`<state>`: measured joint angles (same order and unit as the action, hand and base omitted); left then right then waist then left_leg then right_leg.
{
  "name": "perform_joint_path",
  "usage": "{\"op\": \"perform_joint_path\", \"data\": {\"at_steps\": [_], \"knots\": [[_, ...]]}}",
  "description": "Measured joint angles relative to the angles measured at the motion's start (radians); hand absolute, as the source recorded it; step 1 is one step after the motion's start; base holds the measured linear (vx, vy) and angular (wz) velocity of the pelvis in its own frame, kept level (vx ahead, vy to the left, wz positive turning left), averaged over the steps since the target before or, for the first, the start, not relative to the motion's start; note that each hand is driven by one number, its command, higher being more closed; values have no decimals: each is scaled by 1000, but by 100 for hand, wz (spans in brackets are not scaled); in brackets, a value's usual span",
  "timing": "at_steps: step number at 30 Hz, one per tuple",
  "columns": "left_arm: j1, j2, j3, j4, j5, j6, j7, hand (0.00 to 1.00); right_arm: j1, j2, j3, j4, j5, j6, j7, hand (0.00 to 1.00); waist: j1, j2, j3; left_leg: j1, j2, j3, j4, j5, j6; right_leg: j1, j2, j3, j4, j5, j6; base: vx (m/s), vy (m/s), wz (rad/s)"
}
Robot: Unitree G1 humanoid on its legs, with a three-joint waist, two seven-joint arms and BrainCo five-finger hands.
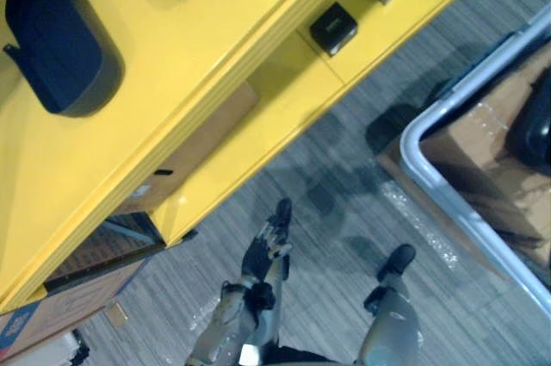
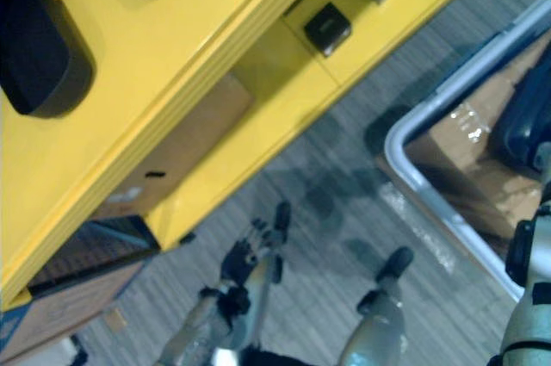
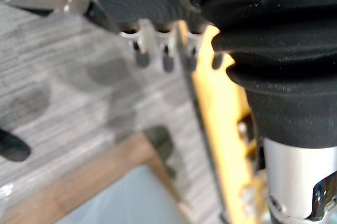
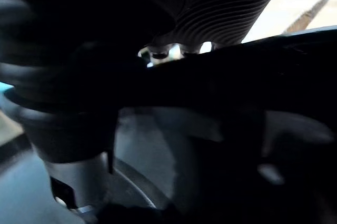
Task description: Walk over and take plastic housings, then place them on the shelf
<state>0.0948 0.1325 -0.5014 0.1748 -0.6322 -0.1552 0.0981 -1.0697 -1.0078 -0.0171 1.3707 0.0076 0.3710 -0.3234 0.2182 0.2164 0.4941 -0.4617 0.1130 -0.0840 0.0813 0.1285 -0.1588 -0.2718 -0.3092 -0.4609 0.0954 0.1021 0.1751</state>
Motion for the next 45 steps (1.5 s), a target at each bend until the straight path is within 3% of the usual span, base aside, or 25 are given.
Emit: {"op": "perform_joint_path", "data": {"at_steps": [3,5,8,11,13,19,21,22,25,27,28,31,34,38,43,45], "knots": [[-2,8,1,6,0,-6,2,0,9,-22,0,15,-99,1,46,100,4,5,-4,-19,-5,-27,0,2,-4,-13,-2,-17,19,-12,-4,-34,-6,16],[-2,9,1,4,0,-21,0,0,28,-20,0,22,-169,26,60,100,8,12,-9,-22,-7,-40,0,4,-2,-6,-2,-31,19,-16,-4,-12,-19,13],[-3,9,9,2,1,-43,0,0,27,-22,2,33,-219,53,33,100,16,15,-11,-27,-8,-43,0,7,2,-5,-1,-34,17,-14,0,4,-11,5],[-5,12,22,-7,1,-60,1,0,25,-22,2,32,-223,41,-11,100,16,15,-11,-28,-8,-46,6,7,2,1,2,-35,14,-11,4,0,0,0],[-5,16,27,-19,1,-64,1,0,25,-19,2,32,-223,25,-33,100,16,15,-10,-28,-6,-48,10,7,2,5,5,-36,11,-11,4,0,0,0],[-5,20,106,-41,6,-104,8,0,35,10,65,-29,-229,-130,-201,100,6,2,-1,-11,22,-41,13,2,-3,24,36,-30,-9,-5,-3,-40,-26,-9],[-4,32,137,-53,9,-108,12,0,52,28,95,-84,-239,-170,-255,100,-2,-16,10,21,37,-33,-3,2,-7,46,50,-24,-23,-1,-9,-14,-49,-20],[-4,61,155,-81,26,-122,20,0,74,39,132,-151,-260,-204,-304,100,-14,-37,22,50,50,-18,-23,6,-12,57,61,-11,-26,-3,-12,-10,-51,-27],[-7,68,198,-108,57,-134,40,0,115,51,157,-247,-274,-241,-348,100,-38,-66,23,79,61,-5,-51,13,-19,65,69,1,-33,-2,-15,6,-42,-19],[-17,97,229,-141,65,-137,49,0,164,86,157,-336,-282,-259,-377,100,-49,-107,20,118,74,26,-74,14,-21,70,76,27,-35,-1,-15,56,-49,-33],[-26,110,255,-160,88,-136,50,0,207,108,157,-394,-300,-273,-398,100,-71,-127,19,147,77,39,-84,15,-21,91,77,28,-35,-1,-15,65,-37,-30],[-52,130,271,-175,95,-136,50,0,285,133,153,-471,-312,-283,-421,100,-94,-150,9,189,79,45,-99,15,-21,120,77,30,-36,-1,-15,55,-24,-11],[-83,142,307,-208,113,-135,47,0,376,204,116,-601,-351,-295,-450,100,-118,-192,-17,244,81,91,-118,14,-21,138,75,59,-36,-1,-15,20,-2,-28],[-154,137,297,-201,122,-123,43,0,499,296,77,-724,-430,-332,-484,100,-154,-224,-91,313,83,135,-161,14,-21,169,78,83,-62,-4,-15,-3,0,-25],[-233,100,279,-140,80,-91,39,0,665,403,41,-882,-517,-368,-489,100,-196,-238,-215,368,88,181,-163,4,-22,210,84,111,-92,2,-7,27,-13,-20],[-292,78,255,-60,75,-83,48,0,707,447,37,-947,-564,-387,-489,100,-230,-244,-249,400,88,196,-163,3,-24,242,85,117,-104,5,-5,11,-11,-11]]}}
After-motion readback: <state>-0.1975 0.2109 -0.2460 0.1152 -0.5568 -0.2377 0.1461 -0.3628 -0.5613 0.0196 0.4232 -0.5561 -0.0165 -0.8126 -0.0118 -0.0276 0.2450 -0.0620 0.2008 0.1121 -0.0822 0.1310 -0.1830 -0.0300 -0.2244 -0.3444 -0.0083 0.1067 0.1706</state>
